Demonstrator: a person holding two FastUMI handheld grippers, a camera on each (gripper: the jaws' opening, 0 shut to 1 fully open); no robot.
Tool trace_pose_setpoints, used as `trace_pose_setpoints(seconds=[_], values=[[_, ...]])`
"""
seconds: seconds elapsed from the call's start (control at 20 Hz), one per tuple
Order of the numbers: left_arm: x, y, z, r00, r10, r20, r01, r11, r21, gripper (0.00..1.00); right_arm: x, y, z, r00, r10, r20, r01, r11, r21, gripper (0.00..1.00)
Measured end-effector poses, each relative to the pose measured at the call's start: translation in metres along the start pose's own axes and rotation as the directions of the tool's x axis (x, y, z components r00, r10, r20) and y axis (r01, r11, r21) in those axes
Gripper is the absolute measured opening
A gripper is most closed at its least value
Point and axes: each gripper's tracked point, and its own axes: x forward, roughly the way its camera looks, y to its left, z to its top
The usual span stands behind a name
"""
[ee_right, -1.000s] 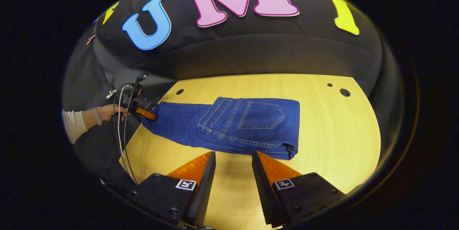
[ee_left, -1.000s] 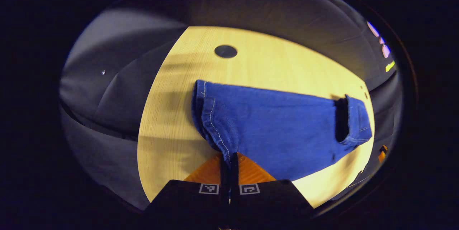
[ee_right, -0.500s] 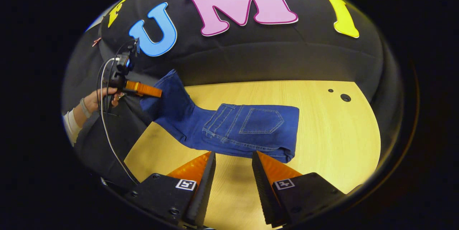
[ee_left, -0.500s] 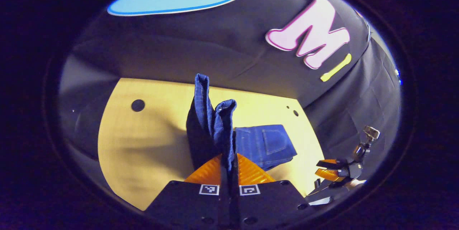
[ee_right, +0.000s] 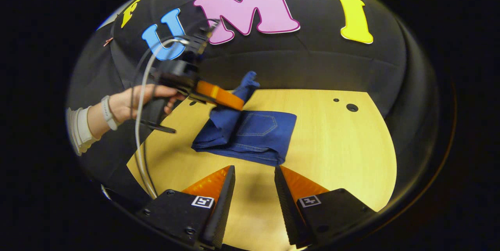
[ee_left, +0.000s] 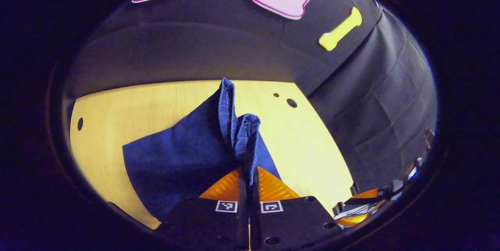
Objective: Grasp the waist and the cuffs of the jeans and fold them to make the two legs overlap; first hold the waist and fold one-third of the jeans toward the cuffs, then hold the cuffs and fold the remaining one-third in the same direction to finish folding.
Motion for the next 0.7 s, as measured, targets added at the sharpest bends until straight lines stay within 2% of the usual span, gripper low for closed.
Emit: trace_pose_setpoints(seconds=[0.05,0.1,0.15,0.25,0.3,0.4,0.5,0.6,0.7], values=[[0.012,0.003,-0.016,0.998,0.045,-0.040,-0.045,0.999,0.012,0.08,-0.003,-0.004,0.000,1.000,0.007,0.001,-0.007,1.000,-0.001,0.63],[0.027,-0.002,-0.029,0.996,0.068,-0.058,-0.067,0.998,0.018,0.14,-0.004,-0.009,-0.002,1.000,0.014,0.001,-0.014,1.000,-0.006,0.63],[0.035,-0.007,-0.039,0.995,0.071,-0.069,-0.070,0.997,0.020,0.25,-0.005,-0.015,-0.003,1.000,0.015,-0.003,-0.015,1.000,-0.019,0.63],[0.042,-0.016,-0.048,0.995,0.086,-0.042,-0.085,0.996,0.029,0.57,-0.008,-0.022,-0.005,1.000,0.020,-0.004,-0.020,0.999,-0.046,0.63],[0.035,-0.020,-0.044,0.995,0.103,-0.009,-0.103,0.994,0.047,0.88,-0.010,-0.023,-0.005,1.000,0.026,-0.001,-0.026,0.998,-0.053,0.63],[0.007,-0.022,-0.028,0.982,0.159,0.101,-0.168,0.982,0.083,0.98,-0.017,-0.025,-0.004,1.000,0.025,0.014,-0.024,0.997,-0.067,0.64],[-0.041,-0.037,-0.013,0.958,0.168,0.233,-0.191,0.978,0.080,0.98,-0.029,-0.023,0.001,0.999,0.015,0.046,-0.010,0.996,-0.092,0.63],[-0.104,-0.051,-0.012,0.920,0.175,0.350,-0.217,0.972,0.086,0.98,-0.046,-0.018,0.012,0.995,0.001,0.100,0.011,0.992,-0.126,0.63],[-0.170,-0.068,-0.024,0.870,0.196,0.453,-0.264,0.960,0.091,0.97,-0.073,-0.009,0.023,0.985,-0.012,0.173,0.039,0.987,-0.155,0.65]])
